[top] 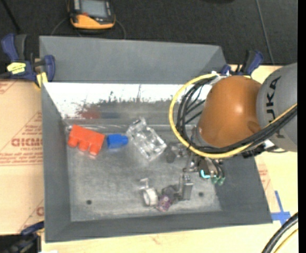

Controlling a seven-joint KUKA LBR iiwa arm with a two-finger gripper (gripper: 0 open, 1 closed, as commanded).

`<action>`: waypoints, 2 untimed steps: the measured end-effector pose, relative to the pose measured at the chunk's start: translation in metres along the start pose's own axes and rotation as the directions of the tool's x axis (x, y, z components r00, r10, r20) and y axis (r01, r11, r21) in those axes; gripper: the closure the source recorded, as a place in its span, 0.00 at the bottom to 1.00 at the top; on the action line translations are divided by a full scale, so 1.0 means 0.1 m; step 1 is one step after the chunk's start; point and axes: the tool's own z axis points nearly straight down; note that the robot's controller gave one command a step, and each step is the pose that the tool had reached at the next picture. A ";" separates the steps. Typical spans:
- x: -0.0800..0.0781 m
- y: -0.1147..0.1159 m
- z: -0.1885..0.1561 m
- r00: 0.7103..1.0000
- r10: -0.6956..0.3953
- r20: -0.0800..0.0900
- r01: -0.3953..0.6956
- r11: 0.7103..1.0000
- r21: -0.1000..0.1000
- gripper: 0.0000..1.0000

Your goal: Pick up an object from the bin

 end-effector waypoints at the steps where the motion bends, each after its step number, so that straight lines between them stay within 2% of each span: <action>1: -0.01 -0.26 1.32 0.999 -0.051 0.002 0.051 0.999 0.001 0.00; 2: -0.02 -0.25 1.28 0.999 -0.051 0.008 0.051 0.999 0.001 1.00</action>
Offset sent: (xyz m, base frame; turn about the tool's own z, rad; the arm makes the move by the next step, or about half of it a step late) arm 0.0010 -0.0239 -0.1276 -0.0537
